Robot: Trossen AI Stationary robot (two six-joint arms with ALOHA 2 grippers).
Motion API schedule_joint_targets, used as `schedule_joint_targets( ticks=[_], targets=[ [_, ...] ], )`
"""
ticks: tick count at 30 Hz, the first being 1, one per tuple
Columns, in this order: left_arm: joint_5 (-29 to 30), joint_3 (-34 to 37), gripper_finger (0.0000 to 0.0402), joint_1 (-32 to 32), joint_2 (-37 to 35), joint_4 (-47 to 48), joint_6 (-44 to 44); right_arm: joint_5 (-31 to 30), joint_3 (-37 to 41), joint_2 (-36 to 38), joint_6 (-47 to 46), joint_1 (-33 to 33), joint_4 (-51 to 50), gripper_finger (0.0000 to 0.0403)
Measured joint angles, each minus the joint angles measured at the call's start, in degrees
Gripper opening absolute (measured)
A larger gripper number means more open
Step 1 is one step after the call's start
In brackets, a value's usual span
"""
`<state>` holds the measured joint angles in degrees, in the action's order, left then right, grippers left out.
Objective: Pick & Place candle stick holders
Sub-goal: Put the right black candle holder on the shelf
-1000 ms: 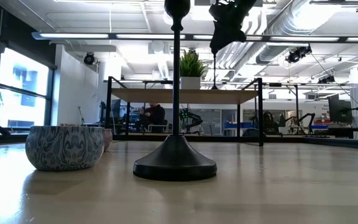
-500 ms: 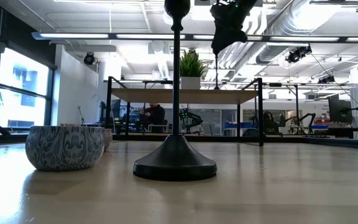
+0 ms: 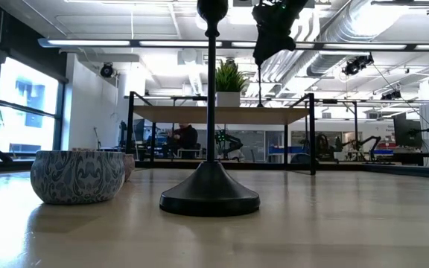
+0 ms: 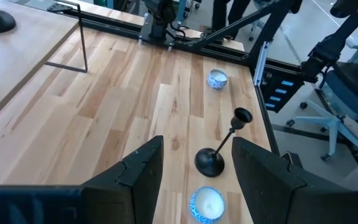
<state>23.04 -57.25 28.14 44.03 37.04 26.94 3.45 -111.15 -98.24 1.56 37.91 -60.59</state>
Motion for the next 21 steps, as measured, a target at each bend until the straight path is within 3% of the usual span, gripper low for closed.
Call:
schedule_joint_targets(
  ticks=[9,21],
  targets=[
    [-0.04,0.00,0.0188,0.00,0.00,0.03,0.37,1.43,0.00,0.04,-0.06,0.00,-0.04,0.0170],
    [-0.13,0.00,0.0188,0.00,0.00,0.59,0.37,0.13,0.00,0.04,-0.63,0.00,-0.88,0.0216]
  ],
)
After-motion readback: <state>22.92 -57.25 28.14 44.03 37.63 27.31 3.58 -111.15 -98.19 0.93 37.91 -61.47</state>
